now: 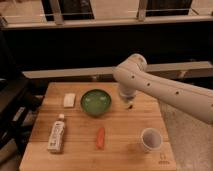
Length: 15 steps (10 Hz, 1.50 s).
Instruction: Move the arm in a circular motion
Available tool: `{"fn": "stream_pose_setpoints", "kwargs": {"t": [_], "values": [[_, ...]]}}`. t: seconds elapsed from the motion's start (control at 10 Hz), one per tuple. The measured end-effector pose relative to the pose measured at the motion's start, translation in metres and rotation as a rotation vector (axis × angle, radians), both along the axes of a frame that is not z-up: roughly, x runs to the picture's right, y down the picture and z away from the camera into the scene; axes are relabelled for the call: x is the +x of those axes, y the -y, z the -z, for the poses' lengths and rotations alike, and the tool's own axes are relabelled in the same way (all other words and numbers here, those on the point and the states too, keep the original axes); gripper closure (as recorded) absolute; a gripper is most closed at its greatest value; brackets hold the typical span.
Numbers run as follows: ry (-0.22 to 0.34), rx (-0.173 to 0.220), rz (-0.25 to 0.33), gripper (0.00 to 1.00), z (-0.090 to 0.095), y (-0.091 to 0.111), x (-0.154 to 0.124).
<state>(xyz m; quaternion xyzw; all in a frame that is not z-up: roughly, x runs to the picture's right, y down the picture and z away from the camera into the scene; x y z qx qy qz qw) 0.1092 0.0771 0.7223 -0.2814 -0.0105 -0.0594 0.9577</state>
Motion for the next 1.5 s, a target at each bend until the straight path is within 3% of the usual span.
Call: {"fn": "stream_pose_setpoints", "kwargs": {"t": [0.3, 0.5, 0.8, 1.2, 1.5], "values": [[0.022, -0.003, 0.007, 0.85, -0.004, 0.004, -0.007], [0.038, 0.001, 0.019, 0.99, -0.008, 0.007, -0.036], [0.048, 0.005, 0.022, 0.99, -0.014, 0.010, -0.062], [0.041, 0.007, 0.016, 0.99, -0.031, 0.024, -0.038], [0.048, 0.001, -0.002, 0.99, -0.031, 0.024, -0.051]]}}
